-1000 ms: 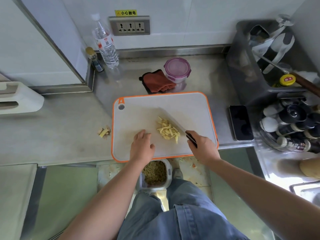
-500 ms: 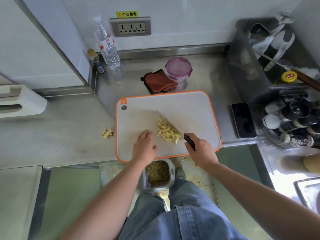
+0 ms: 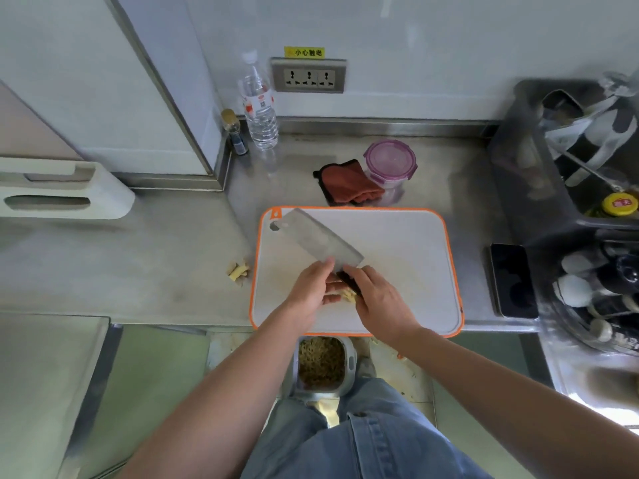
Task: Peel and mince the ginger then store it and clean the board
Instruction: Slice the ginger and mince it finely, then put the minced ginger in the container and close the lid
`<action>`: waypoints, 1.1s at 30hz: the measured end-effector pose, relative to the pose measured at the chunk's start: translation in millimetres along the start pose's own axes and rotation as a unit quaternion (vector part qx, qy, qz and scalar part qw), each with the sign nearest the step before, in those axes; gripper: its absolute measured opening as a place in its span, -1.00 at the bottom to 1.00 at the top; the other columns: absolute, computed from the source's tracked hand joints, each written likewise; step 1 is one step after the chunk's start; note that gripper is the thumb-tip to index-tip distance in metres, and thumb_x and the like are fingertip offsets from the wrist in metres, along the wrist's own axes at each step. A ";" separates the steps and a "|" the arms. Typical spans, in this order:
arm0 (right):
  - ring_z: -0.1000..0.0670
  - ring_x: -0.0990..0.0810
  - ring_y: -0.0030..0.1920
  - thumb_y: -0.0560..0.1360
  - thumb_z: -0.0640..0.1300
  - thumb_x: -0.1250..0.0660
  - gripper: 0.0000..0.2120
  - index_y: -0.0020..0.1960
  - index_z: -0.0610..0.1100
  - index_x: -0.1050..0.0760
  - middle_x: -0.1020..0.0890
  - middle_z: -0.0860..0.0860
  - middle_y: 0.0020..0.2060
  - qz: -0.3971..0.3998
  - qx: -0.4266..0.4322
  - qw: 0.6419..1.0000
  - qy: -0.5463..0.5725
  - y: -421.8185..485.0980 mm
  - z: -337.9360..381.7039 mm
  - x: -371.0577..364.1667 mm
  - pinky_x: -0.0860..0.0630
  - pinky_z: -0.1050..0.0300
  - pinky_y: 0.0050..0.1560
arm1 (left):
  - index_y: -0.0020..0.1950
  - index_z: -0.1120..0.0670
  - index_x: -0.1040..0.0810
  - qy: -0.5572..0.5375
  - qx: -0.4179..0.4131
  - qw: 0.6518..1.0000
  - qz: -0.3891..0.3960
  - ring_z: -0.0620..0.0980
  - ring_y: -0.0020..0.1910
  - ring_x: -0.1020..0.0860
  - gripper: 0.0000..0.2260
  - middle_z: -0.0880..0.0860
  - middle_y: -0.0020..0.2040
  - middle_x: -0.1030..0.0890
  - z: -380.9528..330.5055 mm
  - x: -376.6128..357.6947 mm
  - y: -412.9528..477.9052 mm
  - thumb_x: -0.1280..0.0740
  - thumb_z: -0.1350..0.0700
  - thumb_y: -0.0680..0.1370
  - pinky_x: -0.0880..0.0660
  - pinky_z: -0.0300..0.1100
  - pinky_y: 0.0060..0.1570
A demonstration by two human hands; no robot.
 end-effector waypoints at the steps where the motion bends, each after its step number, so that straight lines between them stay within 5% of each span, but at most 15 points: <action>1: -0.20 -0.53 0.06 0.43 -0.40 -0.22 -0.46 0.40 -0.18 -0.32 -0.50 -0.15 0.13 0.004 0.009 1.000 0.018 4.6 2.9 -1.0 -0.46 0.01 0.04 | 0.13 0.12 -0.48 -0.016 -0.014 0.999 -0.033 0.02 -0.15 -0.63 -0.80 0.14 0.00 -0.65 -3.3 4.0 -0.3 -0.12 0.09 0.66 -0.49 -0.15 -0.20; 4: -0.17 -0.54 0.09 0.47 -0.28 -0.31 -0.54 0.36 -0.16 -0.36 -0.53 -0.12 0.18 0.039 0.038 0.997 0.046 19.1 13.6 -5.3 -0.46 0.04 0.05 | 0.01 0.12 -0.42 -0.052 -0.026 0.992 -0.115 0.06 -0.22 -0.60 -0.87 0.16 -0.11 -0.60 -5.7 24.8 1.1 -0.09 0.24 0.64 -0.53 -0.10 -0.21; 8: 0.03 -0.55 0.00 0.56 -0.05 -0.25 -0.67 0.29 -0.10 -0.43 -0.55 -0.01 0.14 0.050 0.075 0.992 0.086 38.0 34.6 -12.3 -0.47 0.13 0.06 | 0.00 0.00 -0.42 -0.033 -0.044 0.976 -0.210 0.20 -0.11 -0.62 -0.83 0.21 0.01 -0.59 -7.7 64.6 3.9 -0.06 0.17 0.59 -0.59 0.10 -0.05; 11: 0.00 -0.54 0.12 0.59 -0.08 -0.18 -0.70 0.30 -0.10 -0.42 -0.52 -0.01 0.20 0.036 0.051 0.997 0.055 53.8 41.3 -22.8 -0.43 0.10 0.15 | 0.01 0.09 -0.33 0.051 -0.092 0.949 -0.297 0.07 -0.48 -0.54 -0.88 0.27 -0.23 -0.45 -9.2 110.1 6.3 -0.02 0.14 0.65 -0.49 -0.15 -0.49; 14: -0.08 -0.33 0.38 0.61 -0.07 -0.14 -0.63 0.40 -0.10 -0.33 -0.35 -0.03 0.41 0.105 0.010 0.994 -0.009 66.7 46.2 -41.9 -0.28 0.01 0.36 | 0.07 0.18 -0.44 0.161 -0.130 0.905 -0.372 0.25 -0.14 -0.57 -0.80 0.34 -0.08 -0.53 -16.8 156.9 -5.4 -0.07 0.12 0.65 -0.43 0.03 -0.15; 16: -0.10 -0.17 0.47 0.62 -0.04 -0.10 -0.58 0.46 -0.08 -0.24 -0.17 -0.03 0.51 0.157 -0.027 0.985 -0.059 73.0 49.0 -54.6 -0.18 -0.06 0.42 | 0.19 0.23 -0.45 0.207 -0.099 0.882 -0.411 0.25 0.01 -0.51 -0.76 0.28 0.04 -0.56 -20.7 182.8 -13.7 -0.07 0.18 0.64 -0.34 -0.04 -0.08; 24: -0.14 -0.07 0.49 0.62 -0.01 -0.06 -0.56 0.44 -0.17 -0.20 -0.04 -0.11 0.52 0.198 -0.104 0.962 -0.154 83.9 60.0 -78.4 -0.21 -0.09 0.38 | 0.27 0.07 -0.38 0.286 -0.003 0.888 -0.360 0.17 -0.09 -0.54 -0.67 0.06 -0.09 -0.55 -15.5 234.4 -13.9 -0.19 0.18 0.51 -0.44 -0.08 -0.12; 29: -0.14 -0.17 0.45 0.62 -0.03 -0.07 -0.57 0.43 -0.19 -0.23 -0.10 -0.10 0.49 0.189 -0.107 0.964 -0.152 88.5 62.2 -76.4 -0.28 -0.08 0.37 | 0.55 0.04 -0.07 0.321 0.009 0.884 -0.339 0.26 0.24 -0.41 -0.36 0.22 0.33 -0.35 -11.8 235.0 -1.9 -0.27 0.24 0.53 -0.39 0.05 0.19; 33: -0.13 -0.13 0.47 0.62 -0.03 -0.08 -0.57 0.44 -0.16 -0.20 -0.06 -0.08 0.51 0.186 -0.102 0.965 -0.153 85.5 61.5 -76.3 -0.29 -0.07 0.37 | 0.57 -0.01 0.04 0.402 0.012 0.855 -0.327 0.24 0.28 -0.24 -0.31 0.23 0.34 -0.21 -7.1 234.0 5.7 -0.23 0.24 0.54 -0.26 -0.01 0.30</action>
Point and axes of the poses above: each hand's wrist, its own y-axis towards the middle knuckle, its own x-axis out of the back of the hand, z = x × y, the point moved 3 cm from there along y, towards the middle knuckle
